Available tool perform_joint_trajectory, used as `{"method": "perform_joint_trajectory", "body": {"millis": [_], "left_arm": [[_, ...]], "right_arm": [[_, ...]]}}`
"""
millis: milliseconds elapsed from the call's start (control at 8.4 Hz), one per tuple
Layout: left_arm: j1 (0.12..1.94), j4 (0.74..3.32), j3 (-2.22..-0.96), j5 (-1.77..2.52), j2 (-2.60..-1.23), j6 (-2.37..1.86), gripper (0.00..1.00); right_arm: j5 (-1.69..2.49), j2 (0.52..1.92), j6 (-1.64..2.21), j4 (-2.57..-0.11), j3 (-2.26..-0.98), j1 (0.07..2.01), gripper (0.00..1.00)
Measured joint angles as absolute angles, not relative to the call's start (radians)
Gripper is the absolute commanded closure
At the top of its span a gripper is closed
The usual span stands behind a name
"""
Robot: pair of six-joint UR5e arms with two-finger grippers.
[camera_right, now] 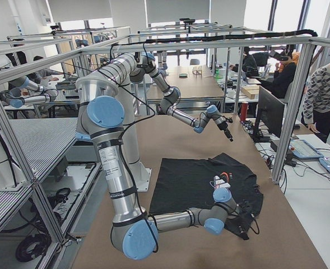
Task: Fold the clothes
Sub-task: 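Lower the right gripper onto its nearest sleeve while the left approaches the other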
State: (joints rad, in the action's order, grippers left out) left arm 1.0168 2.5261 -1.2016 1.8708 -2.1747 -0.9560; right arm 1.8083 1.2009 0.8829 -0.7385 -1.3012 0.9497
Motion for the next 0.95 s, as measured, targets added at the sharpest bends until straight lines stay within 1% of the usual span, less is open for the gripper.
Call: {"method": "perform_joint_trajectory", "body": {"millis": [119,238,476,715,834,953], "left_arm": [[1.016,2.527,-1.201,1.87,-2.174,-0.956,0.06],[1.015,2.531,-1.201,1.87,-2.172,-0.956,0.06],[1.011,2.542,-1.201,1.87,-2.166,-0.956,0.06],[1.01,2.546,-1.201,1.87,-2.161,-0.956,0.06],[1.01,2.548,-1.202,1.87,-2.159,-0.955,0.06],[1.01,2.554,-1.203,1.87,-2.153,-0.955,0.06]], "right_arm": [[1.806,1.201,0.883,-0.738,-1.294,0.944,0.07],[1.804,1.201,0.883,-0.737,-1.284,0.938,0.14],[1.796,1.2,0.883,-0.738,-1.273,0.929,0.19],[1.791,1.198,0.892,-0.738,-1.268,0.919,0.43],[1.79,1.195,0.897,-0.738,-1.263,0.913,0.62],[1.789,1.193,0.899,-0.739,-1.26,0.909,0.86]]}}
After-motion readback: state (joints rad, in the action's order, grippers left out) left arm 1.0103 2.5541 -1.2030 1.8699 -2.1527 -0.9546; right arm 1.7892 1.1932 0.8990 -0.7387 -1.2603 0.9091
